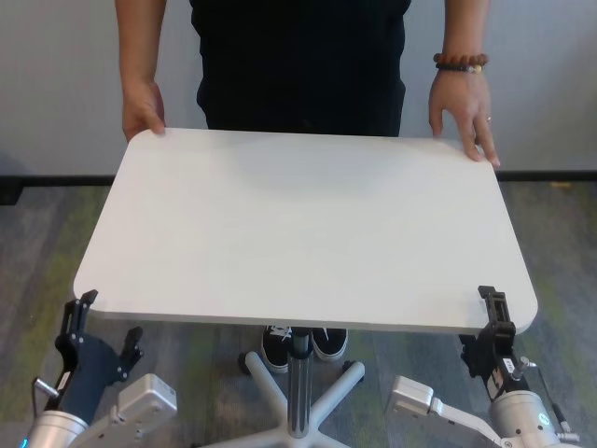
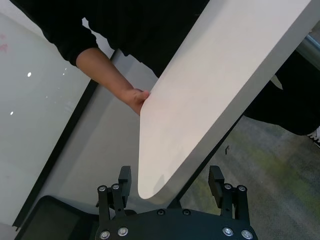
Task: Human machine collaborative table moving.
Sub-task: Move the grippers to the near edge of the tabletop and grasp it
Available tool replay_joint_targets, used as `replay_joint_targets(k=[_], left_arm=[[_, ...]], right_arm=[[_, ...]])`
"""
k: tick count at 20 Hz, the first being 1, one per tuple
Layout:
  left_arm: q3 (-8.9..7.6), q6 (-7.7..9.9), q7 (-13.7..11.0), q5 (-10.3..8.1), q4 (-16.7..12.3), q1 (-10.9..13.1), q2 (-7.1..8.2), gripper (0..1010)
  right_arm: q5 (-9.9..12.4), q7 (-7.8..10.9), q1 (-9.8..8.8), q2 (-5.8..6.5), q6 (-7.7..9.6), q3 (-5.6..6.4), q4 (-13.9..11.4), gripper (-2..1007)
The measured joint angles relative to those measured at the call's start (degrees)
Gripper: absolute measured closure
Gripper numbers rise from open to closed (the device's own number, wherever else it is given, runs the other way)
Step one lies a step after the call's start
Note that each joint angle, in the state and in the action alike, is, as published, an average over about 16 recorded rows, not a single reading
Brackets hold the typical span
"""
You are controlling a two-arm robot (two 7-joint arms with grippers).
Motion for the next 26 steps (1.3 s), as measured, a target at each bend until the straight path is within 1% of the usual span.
replay_joint_targets(k=[4,8,13,19,22,26], left_arm=[[0.12,0.41,-0.10,0.20,-0.49,-0.01,0.28,10],[0.46,1.89,-0.94,1.31,-2.03,-0.04,1.07,10],[1.11,4.76,-3.06,3.69,-4.95,-0.02,2.44,10],[1.98,8.99,-7.05,6.95,-8.34,0.10,4.00,10],[2.27,10.61,-8.82,8.24,-9.07,0.24,4.33,10],[2.52,12.06,-10.63,9.58,-8.95,0.39,4.28,10]], right_arm=[[0.03,0.02,-0.01,0.02,0.00,-0.01,-0.02,-1],[0.05,0.03,-0.02,0.03,0.00,-0.02,-0.04,-1],[0.07,0.04,-0.02,0.05,0.00,-0.02,-0.06,-1],[0.09,0.04,-0.02,0.06,0.01,-0.03,-0.08,-1],[0.09,0.04,-0.02,0.06,0.01,-0.03,-0.09,-1],[0.10,0.04,-0.02,0.07,0.01,-0.03,-0.09,-1]])
